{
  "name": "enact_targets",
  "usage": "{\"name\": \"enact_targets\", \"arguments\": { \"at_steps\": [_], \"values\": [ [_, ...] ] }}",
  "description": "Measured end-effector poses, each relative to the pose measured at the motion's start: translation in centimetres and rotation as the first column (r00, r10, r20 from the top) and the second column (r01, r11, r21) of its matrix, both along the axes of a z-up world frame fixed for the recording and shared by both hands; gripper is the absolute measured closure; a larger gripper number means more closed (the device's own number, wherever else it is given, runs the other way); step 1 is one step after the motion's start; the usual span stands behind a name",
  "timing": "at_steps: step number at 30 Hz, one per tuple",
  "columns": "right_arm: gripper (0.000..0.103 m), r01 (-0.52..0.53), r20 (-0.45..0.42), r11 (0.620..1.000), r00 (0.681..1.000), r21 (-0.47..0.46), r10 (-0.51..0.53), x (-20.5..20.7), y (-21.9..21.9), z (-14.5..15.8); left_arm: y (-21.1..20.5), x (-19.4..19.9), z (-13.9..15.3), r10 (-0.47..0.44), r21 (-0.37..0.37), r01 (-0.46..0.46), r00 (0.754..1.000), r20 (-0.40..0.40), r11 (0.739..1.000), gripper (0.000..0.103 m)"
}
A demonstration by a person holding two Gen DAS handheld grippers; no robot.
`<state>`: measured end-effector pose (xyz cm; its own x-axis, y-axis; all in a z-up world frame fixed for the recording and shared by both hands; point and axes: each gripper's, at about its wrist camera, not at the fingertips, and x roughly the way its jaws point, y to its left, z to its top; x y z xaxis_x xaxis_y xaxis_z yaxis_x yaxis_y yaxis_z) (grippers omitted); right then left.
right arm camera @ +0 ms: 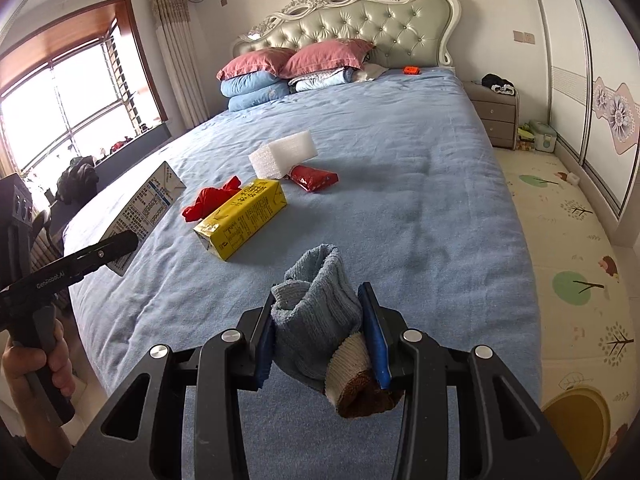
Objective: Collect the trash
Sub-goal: 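Grasp the grey sock with the right tool while the left tool grasps the white milk carton, then carry sock and white carton to the yellow bin and open both tools inside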
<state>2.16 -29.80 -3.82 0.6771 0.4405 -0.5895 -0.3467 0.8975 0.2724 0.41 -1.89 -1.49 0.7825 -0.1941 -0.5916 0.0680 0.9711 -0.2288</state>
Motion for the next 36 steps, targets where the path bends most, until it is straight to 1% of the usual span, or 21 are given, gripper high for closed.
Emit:
{"name": "enact_targets", "arguments": {
  "at_steps": [3,5,7,11,15,17,19,21,23,24,25,27,30,32,34,36],
  "values": [
    [0.065,0.036,0.037,0.999,0.999,0.017,-0.037,-1.3,-1.6,0.8,-2.4,-0.3,0.4,-0.061,-0.003,0.061,0.998,0.003,0.998,0.047],
    [0.065,0.052,0.043,0.998,0.998,0.029,-0.053,-2.0,-2.7,1.0,-4.4,-0.2,0.3,-0.112,-0.015,0.112,0.994,-0.010,0.994,0.047],
    [0.065,0.072,0.044,0.997,0.996,0.032,-0.073,-2.5,-4.0,1.0,-6.6,-0.1,0.1,-0.159,-0.013,0.159,0.987,-0.022,0.987,0.047],
    [0.065,0.123,0.039,0.991,0.991,0.055,-0.125,-3.6,-7.0,0.7,-11.2,0.2,-0.4,-0.263,-0.030,0.262,0.963,-0.053,0.965,0.047],
    [0.065,0.182,0.023,0.979,0.982,0.094,-0.185,-4.6,-10.3,-0.1,-15.4,0.4,-1.2,-0.330,-0.048,0.327,0.941,-0.077,0.944,0.047],
    [0.065,0.205,0.009,0.969,0.978,0.136,-0.208,-5.1,-12.2,-0.5,-17.4,0.8,-1.6,-0.362,-0.057,0.358,0.927,-0.094,0.932,0.048],
    [0.065,0.228,-0.005,0.956,0.973,0.185,-0.231,-5.9,-14.3,-1.1,-19.4,1.0,-1.9,-0.383,-0.049,0.380,0.918,-0.105,0.924,0.048],
    [0.065,0.270,-0.010,0.945,0.962,0.186,-0.273,-6.7,-15.8,-1.5,-21.1,1.1,-2.0,-0.395,-0.014,0.396,0.913,-0.097,0.918,0.048],
    [0.065,0.314,-0.028,0.932,0.949,0.182,-0.315,-6.9,-17.4,-2.2,-23.1,1.5,-2.3,-0.417,0.021,0.420,0.904,-0.096,0.907,0.048],
    [0.065,0.332,-0.045,0.925,0.943,0.187,-0.329,-6.8,-18.1,-2.8,-23.9,1.8,-2.7,-0.411,0.043,0.417,0.906,-0.104,0.908,0.048],
    [0.065,0.345,-0.066,0.917,0.939,0.200,-0.338,-6.7,-18.8,-3.3,-24.2,2.0,-3.0,-0.403,0.045,0.409,0.909,-0.103,0.911,0.048],
    [0.066,0.348,-0.085,0.911,0.937,0.220,-0.338,-7.0,-19.5,-4.0,-24.7,2.0,-2.7,-0.401,0.067,0.407,0.912,-0.087,0.911,0.048],
    [0.066,0.356,-0.077,0.909,0.934,0.217,-0.348,-7.3,-20.3,-4.1,-25.0,2.1,-2.2,-0.418,0.058,0.423,0.904,-0.092,0.904,0.049],
    [0.066,0.363,-0.072,0.903,0.932,0.230,-0.356,-7.2,-20.8,-4.0,-25.2,1.9,-2.0,-0.415,0.074,0.421,0.906,-0.083,0.904,0.049],
    [0.066,0.373,-0.070,0.896,0.927,0.239,-0.368,-7.2,-21.3,-3.9,-25.3,1.8,-1.7,-0.419,0.069,0.424,0.905,-0.074,0.903,0.049],
    [0.066,0.378,-0.069,0.891,0.925,0.252,-0.373,-7.4,-21.7,-4.0,-25.9,1.6,-1.4,-0.437,0.063,0.442,0.896,-0.074,0.895,0.049]
  ]
}}
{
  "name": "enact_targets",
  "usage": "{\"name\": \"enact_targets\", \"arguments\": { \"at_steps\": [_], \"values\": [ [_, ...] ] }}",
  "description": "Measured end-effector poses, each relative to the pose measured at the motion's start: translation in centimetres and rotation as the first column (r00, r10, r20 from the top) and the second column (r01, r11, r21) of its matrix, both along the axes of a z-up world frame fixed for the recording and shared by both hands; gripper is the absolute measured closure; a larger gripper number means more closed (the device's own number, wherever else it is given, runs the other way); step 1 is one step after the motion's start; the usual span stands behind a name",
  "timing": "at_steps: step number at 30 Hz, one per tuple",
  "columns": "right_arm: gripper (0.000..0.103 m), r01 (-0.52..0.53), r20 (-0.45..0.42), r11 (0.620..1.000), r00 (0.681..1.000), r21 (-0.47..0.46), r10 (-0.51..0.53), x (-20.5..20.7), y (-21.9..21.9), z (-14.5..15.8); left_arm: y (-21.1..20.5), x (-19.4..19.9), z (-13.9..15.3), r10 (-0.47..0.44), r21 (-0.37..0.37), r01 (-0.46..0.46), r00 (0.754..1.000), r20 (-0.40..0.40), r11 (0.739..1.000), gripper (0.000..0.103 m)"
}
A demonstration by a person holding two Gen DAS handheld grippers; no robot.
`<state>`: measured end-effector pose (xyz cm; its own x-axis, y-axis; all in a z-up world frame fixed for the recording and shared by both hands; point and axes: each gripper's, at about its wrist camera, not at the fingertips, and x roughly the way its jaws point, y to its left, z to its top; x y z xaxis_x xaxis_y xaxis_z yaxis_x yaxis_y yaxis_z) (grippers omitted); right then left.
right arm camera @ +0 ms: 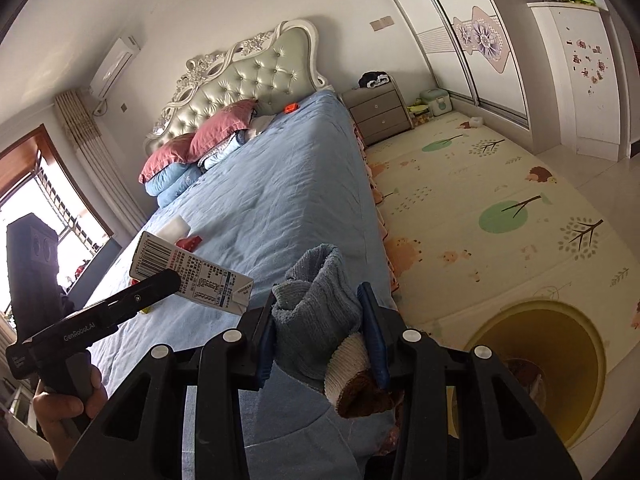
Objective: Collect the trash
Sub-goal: 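Carry sock and white carton to the yellow bin and open both tools inside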
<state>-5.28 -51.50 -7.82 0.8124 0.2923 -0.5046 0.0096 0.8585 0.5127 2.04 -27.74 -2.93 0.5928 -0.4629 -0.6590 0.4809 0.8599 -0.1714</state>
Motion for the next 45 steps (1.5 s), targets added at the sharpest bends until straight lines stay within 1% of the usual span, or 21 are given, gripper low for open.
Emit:
{"name": "enact_targets", "arguments": {
  "at_steps": [5,8,12,17,22,25,28,32,37,39,40,41,42,43,44,45],
  "values": [
    [0.066,0.035,0.006,0.999,0.999,-0.013,-0.035,-1.1,-1.4,0.0,-2.4,-0.3,0.2,-0.077,-0.025,0.076,0.997,-0.026,0.997,0.049],
    [0.066,0.081,0.002,0.996,0.997,-0.031,-0.081,-2.1,-3.1,-0.2,-5.0,-0.5,-0.3,-0.137,-0.017,0.136,0.990,-0.043,0.991,0.049],
    [0.066,0.146,-0.020,0.989,0.989,-0.031,-0.147,-3.8,-5.9,-1.1,-9.6,-1.0,-1.3,-0.222,0.002,0.222,0.973,-0.066,0.975,0.049],
    [0.066,0.232,-0.051,0.972,0.971,-0.028,-0.233,-6.3,-9.5,-2.4,-15.5,-1.6,-3.2,-0.331,0.003,0.334,0.934,-0.133,0.943,0.049],
    [0.066,0.299,-0.098,0.954,0.949,-0.025,-0.301,-8.8,-12.4,-4.3,-20.1,-2.1,-6.0,-0.403,-0.003,0.412,0.889,-0.216,0.911,0.049],
    [0.066,0.329,-0.132,0.944,0.935,-0.020,-0.329,-10.1,-13.8,-5.7,-22.3,-2.1,-7.9,-0.425,0.000,0.442,0.863,-0.272,0.897,0.049],
    [0.066,0.353,-0.161,0.936,0.923,-0.013,-0.350,-11.0,-14.7,-6.9,-24.0,-1.8,-9.8,-0.430,0.011,0.458,0.842,-0.326,0.889,0.049],
    [0.066,0.363,-0.192,0.932,0.915,0.004,-0.356,-11.4,-15.6,-8.5,-25.6,-1.4,-12.0,-0.410,0.046,0.456,0.837,-0.363,0.889,0.049],
    [0.065,0.357,-0.220,0.934,0.912,0.012,-0.346,-10.8,-15.9,-9.8,-26.3,-0.5,-13.7,-0.388,0.069,0.448,0.833,-0.394,0.892,0.049],
    [0.061,0.332,-0.248,0.943,0.914,0.004,-0.321,-10.1,-15.9,-10.4,-26.4,-0.2,-14.0,-0.385,0.066,0.447,0.830,-0.403,0.892,0.049],
    [0.052,0.318,-0.265,0.948,0.914,-0.003,-0.308,-9.8,-15.9,-10.6,-26.6,-0.1,-14.2,-0.389,0.064,0.451,0.826,-0.409,0.890,0.048],
    [0.034,0.319,-0.272,0.948,0.912,-0.007,-0.309,-9.6,-15.8,-10.9,-26.9,-0.1,-14.4,-0.399,0.062,0.464,0.816,-0.417,0.884,0.045],
    [0.030,0.326,-0.273,0.945,0.908,-0.015,-0.317,-9.6,-15.8,-11.0,-27.1,0.0,-14.6,-0.405,0.066,0.474,0.810,-0.424,0.878,0.038],
    [0.030,0.330,-0.279,0.943,0.904,-0.027,-0.324,-9.6,-15.7,-11.2,-27.2,0.2,-14.8,-0.389,0.087,0.464,0.819,-0.422,0.882,0.020],
    [0.030,0.332,-0.289,0.943,0.900,-0.034,-0.327,-9.7,-15.7,-11.5,-26.9,0.4,-15.0,-0.357,0.113,0.436,0.837,-0.415,0.893,0.015],
    [0.030,0.336,-0.293,0.941,0.898,-0.029,-0.329,-9.8,-15.8,-11.7,-26.8,0.5,-15.1,-0.336,0.126,0.420,0.845,-0.416,0.899,0.013]
  ]
}}
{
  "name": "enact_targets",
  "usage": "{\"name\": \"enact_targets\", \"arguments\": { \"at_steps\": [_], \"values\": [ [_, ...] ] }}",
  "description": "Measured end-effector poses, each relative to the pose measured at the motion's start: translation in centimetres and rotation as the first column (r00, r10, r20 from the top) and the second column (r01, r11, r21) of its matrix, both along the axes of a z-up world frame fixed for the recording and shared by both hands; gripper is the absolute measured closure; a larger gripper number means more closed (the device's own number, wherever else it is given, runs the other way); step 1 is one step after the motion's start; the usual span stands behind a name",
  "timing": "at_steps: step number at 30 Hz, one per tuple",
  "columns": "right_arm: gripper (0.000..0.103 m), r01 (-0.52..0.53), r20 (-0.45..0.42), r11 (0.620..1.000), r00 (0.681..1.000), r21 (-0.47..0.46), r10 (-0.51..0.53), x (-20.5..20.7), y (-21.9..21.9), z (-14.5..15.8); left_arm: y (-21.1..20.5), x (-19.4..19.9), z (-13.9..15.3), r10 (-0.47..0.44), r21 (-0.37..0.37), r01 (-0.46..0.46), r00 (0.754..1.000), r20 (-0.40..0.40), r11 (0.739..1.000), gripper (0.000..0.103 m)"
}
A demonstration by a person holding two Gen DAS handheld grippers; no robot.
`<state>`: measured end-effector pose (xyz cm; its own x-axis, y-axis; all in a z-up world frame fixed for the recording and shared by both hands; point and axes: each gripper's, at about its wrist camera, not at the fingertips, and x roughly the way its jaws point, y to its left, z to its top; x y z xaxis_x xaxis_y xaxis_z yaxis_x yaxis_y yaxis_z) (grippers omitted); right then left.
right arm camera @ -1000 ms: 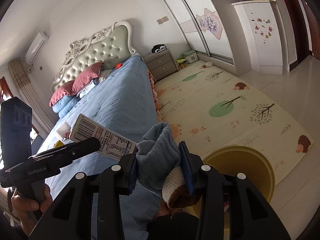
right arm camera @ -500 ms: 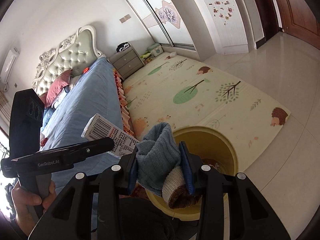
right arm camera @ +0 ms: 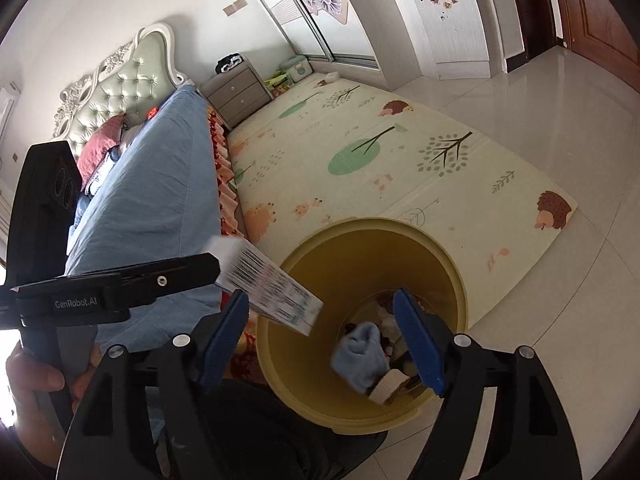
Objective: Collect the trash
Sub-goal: 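Carry sock and white carton to the yellow bin and open both tools inside, then move both open tools back over the bed toward the yellow carton and red cloth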
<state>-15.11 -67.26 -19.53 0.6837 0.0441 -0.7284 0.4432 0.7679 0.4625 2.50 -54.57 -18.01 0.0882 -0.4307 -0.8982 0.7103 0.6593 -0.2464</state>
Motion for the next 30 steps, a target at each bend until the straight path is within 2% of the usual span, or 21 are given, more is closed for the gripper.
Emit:
{"name": "enact_targets", "arguments": {
  "at_steps": [3,12,21,26,30],
  "values": [
    [0.030,0.021,0.005,0.999,1.000,0.028,-0.022,-0.6,-0.4,-0.4,0.4,0.4,-0.2,0.008,-0.001,-0.008,0.999,-0.042,1.000,0.013],
    [0.030,0.027,0.015,0.999,1.000,0.025,-0.028,-1.3,-0.4,0.5,1.1,-0.4,1.7,-0.007,-0.043,0.006,1.000,-0.010,0.999,0.013],
    [0.029,-0.004,0.057,1.000,0.998,0.027,0.002,-0.4,1.4,2.6,4.2,-1.4,5.9,0.005,-0.108,0.007,0.995,0.104,0.994,0.011],
    [0.026,-0.058,0.128,0.998,0.990,0.021,0.055,0.8,4.1,4.7,7.3,-1.9,8.3,0.044,-0.114,-0.018,0.972,0.230,0.993,0.008],
    [0.026,-0.114,0.154,0.993,0.981,-0.012,0.115,2.5,6.6,6.4,11.4,-1.2,9.8,0.102,-0.137,-0.066,0.956,0.275,0.988,0.007]
  ]
}}
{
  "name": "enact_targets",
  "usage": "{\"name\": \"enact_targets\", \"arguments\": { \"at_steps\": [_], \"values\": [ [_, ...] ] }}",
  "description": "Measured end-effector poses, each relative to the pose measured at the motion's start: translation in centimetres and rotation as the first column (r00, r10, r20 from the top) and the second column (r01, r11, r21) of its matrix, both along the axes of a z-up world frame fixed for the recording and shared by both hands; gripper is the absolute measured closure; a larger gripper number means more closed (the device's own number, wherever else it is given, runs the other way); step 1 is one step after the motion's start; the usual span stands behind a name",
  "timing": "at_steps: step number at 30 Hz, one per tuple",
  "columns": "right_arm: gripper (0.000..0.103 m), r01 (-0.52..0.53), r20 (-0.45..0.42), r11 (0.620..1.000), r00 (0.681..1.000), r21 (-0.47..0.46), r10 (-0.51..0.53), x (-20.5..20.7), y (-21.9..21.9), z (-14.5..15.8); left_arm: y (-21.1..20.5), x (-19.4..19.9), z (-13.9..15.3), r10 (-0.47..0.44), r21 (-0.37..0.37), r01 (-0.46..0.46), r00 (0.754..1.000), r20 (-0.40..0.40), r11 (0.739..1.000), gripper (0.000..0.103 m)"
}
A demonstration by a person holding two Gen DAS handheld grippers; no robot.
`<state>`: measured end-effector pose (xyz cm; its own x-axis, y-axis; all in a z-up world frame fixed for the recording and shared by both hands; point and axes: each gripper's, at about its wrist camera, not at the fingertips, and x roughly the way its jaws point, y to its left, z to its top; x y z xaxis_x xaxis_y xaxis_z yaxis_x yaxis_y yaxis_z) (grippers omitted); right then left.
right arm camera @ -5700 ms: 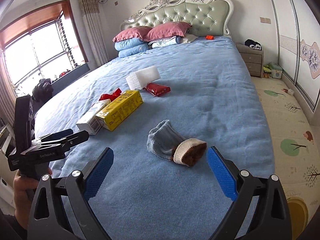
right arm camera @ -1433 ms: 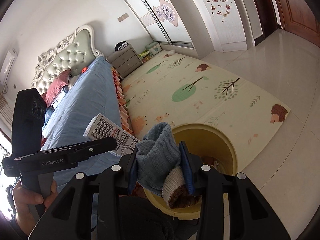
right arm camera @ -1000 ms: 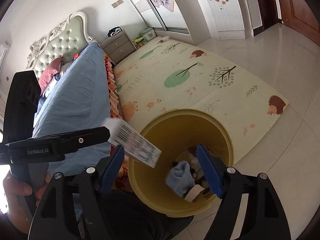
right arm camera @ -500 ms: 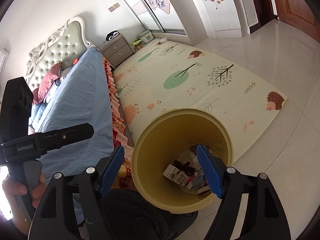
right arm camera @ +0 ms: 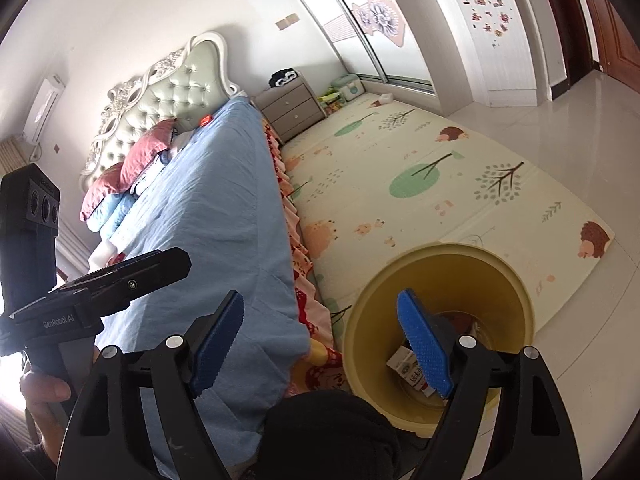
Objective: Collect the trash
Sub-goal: 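Move both open tools back over the bed toward the yellow carton and red cloth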
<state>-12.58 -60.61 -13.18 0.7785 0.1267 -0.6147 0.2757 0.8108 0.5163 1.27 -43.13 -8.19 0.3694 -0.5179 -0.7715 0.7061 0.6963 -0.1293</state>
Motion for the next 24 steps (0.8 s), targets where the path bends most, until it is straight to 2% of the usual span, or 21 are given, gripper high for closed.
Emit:
{"name": "enact_targets", "arguments": {
  "at_steps": [4,7,11,15,24],
  "values": [
    [0.026,-0.064,0.020,0.997,0.998,-0.033,0.065,1.9,2.9,1.7,5.6,1.2,1.4,0.090,-0.030,-0.090,0.995,0.032,0.996,0.006],
    [0.025,-0.117,0.036,0.991,0.992,-0.058,0.120,3.4,5.5,3.0,10.2,2.2,2.5,0.184,-0.031,-0.182,0.980,0.080,0.983,0.006],
    [0.025,-0.190,0.049,0.977,0.979,-0.091,0.195,5.6,9.5,4.5,16.3,3.2,4.5,0.305,-0.057,-0.300,0.941,0.145,0.952,0.004],
    [0.025,-0.265,0.068,0.957,0.959,-0.120,0.274,8.0,13.7,5.9,22.0,4.4,5.9,0.398,-0.093,-0.388,0.901,0.169,0.917,0.004],
    [0.025,-0.435,0.090,0.881,0.885,-0.188,0.456,12.4,24.3,8.3,32.3,5.2,6.9,0.546,-0.125,-0.531,0.812,0.209,0.838,0.004]
  ]
}}
